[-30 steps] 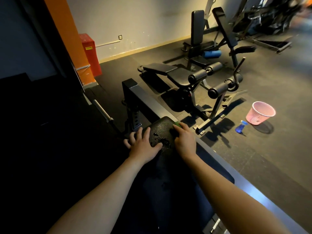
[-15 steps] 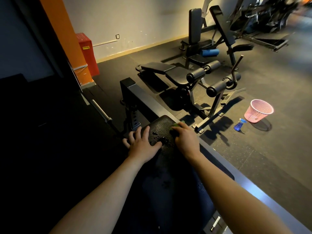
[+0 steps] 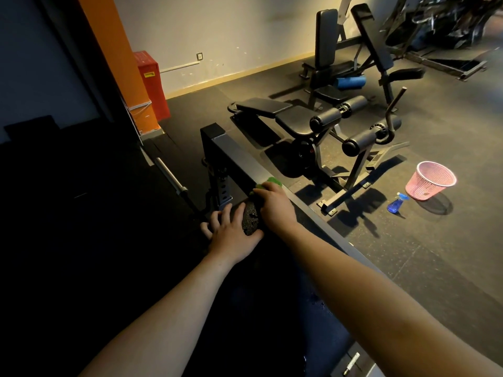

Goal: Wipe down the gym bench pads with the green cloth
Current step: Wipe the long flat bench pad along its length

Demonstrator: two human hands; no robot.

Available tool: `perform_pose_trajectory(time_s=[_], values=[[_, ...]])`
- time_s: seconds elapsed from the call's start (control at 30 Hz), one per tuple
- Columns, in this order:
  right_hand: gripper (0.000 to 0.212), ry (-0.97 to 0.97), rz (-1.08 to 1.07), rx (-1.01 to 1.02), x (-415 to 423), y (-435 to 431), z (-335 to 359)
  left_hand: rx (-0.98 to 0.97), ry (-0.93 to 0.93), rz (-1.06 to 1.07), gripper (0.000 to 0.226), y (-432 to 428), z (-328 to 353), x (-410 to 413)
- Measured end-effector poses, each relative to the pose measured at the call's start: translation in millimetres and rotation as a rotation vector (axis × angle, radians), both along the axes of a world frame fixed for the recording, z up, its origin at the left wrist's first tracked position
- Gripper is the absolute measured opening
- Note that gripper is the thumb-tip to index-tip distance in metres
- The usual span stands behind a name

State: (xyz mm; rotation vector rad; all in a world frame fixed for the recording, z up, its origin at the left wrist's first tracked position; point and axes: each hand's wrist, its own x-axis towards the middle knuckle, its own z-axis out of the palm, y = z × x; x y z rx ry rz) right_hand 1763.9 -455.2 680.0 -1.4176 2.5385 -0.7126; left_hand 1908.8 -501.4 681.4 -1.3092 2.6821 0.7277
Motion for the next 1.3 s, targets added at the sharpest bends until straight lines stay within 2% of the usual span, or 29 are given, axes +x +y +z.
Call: perform_pose_trajectory(time_s=[0.13, 0.33, 0.5, 0.67, 0.97, 1.1, 1.17, 1.2, 1.23, 1.3], values=[[0.038, 0.030, -0.151, -0.082, 3, 41, -4, -0.034, 0.008, 0.017, 0.082, 3, -2, 1], [0.035, 0.047, -0.313, -0.057, 9, 76, 1, -0.010, 0.017, 0.004, 0.085, 1, -3, 2], [0.044, -0.046, -0.207, -0.133, -1, 31, 8, -0.031, 0.016, 0.011, 0.083, 2, -5, 2], [0.048, -0.050, -0.017, -0.007, -11, -2, 5, -0.035, 0.008, 0.029, 0.081, 1, -5, 0], [0.039, 0.039, -0.250, -0.062, 5, 119, -3, -0.055, 0.015, 0.034, 0.083, 7, 0, 0], [0.038, -0.053, -0.371, -0.054, 6, 172, -3, -0.085, 0.002, 0.030, 0.080, 11, 5, 0], [0.038, -0.116, -0.384, -0.059, 4, 169, 3, -0.154, 0.082, -0.006, 0.070, 18, 7, -3], [0.039, -0.144, -0.364, -0.092, 5, 161, 8, -0.169, 0.192, -0.041, 0.063, 24, 9, -5], [0.042, -0.180, -0.328, -0.141, 9, 150, 13, -0.135, 0.330, -0.091, 0.056, 31, 12, -8], [0.048, -0.289, -0.255, -0.248, 20, 124, 26, 0.052, 0.562, -0.167, 0.046, 49, 24, -15]])
